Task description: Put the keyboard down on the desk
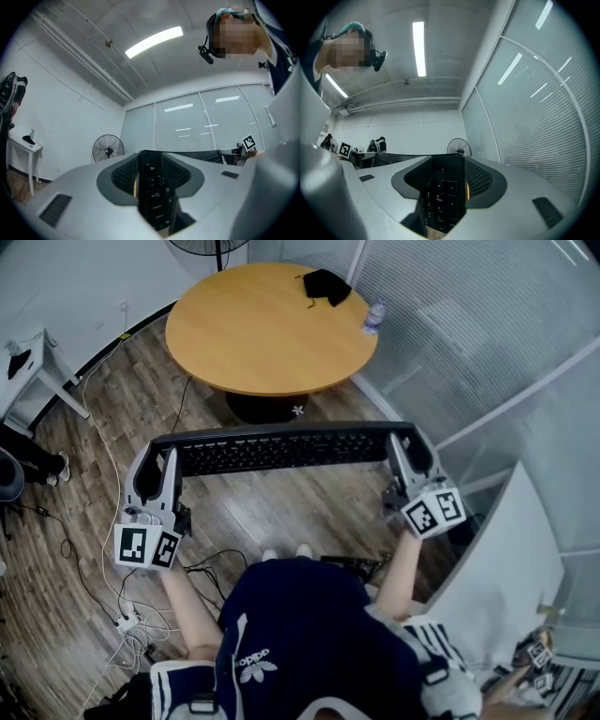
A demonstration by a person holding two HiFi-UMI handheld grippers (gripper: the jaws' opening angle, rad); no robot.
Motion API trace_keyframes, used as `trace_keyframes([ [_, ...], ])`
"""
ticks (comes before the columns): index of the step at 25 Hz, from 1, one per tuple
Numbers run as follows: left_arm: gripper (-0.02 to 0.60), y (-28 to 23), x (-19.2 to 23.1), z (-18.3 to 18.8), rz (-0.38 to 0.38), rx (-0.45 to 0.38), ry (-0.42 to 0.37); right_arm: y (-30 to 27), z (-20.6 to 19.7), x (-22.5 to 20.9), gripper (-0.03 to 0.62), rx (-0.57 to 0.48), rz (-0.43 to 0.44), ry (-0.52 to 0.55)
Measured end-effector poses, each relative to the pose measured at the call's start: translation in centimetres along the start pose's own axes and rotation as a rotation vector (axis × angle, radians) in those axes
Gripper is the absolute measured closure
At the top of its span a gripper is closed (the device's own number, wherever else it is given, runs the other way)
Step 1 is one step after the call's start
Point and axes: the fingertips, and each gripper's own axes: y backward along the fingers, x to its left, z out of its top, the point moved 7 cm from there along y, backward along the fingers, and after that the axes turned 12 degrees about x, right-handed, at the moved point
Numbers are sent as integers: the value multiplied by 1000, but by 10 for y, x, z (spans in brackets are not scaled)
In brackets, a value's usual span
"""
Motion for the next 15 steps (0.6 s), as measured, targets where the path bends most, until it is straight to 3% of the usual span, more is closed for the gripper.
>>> trace_keyframes([
  [15, 441, -15, 20, -20, -13, -4, -39, -13, -34, 4, 396, -15, -39, -30],
])
